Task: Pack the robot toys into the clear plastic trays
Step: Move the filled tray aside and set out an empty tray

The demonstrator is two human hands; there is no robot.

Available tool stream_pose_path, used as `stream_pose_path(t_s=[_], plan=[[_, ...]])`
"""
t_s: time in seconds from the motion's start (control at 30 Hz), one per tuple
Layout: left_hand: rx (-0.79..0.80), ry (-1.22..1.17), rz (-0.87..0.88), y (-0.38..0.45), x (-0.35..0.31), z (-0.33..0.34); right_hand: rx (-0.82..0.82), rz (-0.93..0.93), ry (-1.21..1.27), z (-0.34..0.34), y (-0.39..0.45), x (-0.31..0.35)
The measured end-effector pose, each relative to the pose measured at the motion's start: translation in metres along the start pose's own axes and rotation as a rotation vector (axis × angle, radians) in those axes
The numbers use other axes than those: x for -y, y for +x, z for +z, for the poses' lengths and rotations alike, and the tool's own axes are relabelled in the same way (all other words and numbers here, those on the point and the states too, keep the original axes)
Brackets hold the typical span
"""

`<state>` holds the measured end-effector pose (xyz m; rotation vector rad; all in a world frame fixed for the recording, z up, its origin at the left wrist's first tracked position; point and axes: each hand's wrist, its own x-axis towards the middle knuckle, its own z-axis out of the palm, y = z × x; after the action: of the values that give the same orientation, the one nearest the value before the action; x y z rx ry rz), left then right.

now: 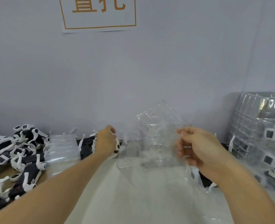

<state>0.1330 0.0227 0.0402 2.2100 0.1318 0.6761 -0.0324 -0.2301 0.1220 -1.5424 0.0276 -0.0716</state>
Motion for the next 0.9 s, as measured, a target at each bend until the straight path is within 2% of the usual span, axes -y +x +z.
stream_pose_path(t_s=[0.2, 0.27, 0.43, 0.53, 0.6, 0.67, 0.73, 0.8, 0.9], plan=[[-0.192, -0.090, -0.016, 0.019, -0.041, -0.041, 0.146, 0.029, -0.077, 0.008, -0.006, 0.003], [-0.282, -0.129, -0.006, 0.018, -0.057, -0.060, 0.217, 0.076, -0.040, 0.017, -0.010, 0.001], [-0.475, -0.183, 0.149, -0.006, -0.083, -0.112, 0.329, 0.127, 0.148, 0.052, -0.012, -0.016], [-0.613, -0.231, 0.136, -0.031, -0.088, -0.134, 0.406, 0.256, 0.172, 0.064, -0.010, -0.034], [-0.672, -0.284, 0.117, -0.049, -0.088, -0.141, 0.525, 0.335, -0.155, 0.054, -0.012, -0.039], [-0.709, -0.336, 0.097, -0.067, -0.086, -0.144, 0.655, 0.373, -0.669, 0.032, -0.014, -0.034], [-0.745, -0.388, 0.060, -0.084, -0.080, -0.144, 0.752, 0.458, -0.969, 0.010, -0.017, -0.019], [-0.754, -0.431, 0.016, -0.095, -0.075, -0.143, 0.682, 0.443, -1.082, -0.004, -0.021, -0.005], [-0.700, -0.459, -0.008, -0.100, -0.075, -0.142, 0.470, 0.231, -1.209, -0.008, -0.027, 0.009]])
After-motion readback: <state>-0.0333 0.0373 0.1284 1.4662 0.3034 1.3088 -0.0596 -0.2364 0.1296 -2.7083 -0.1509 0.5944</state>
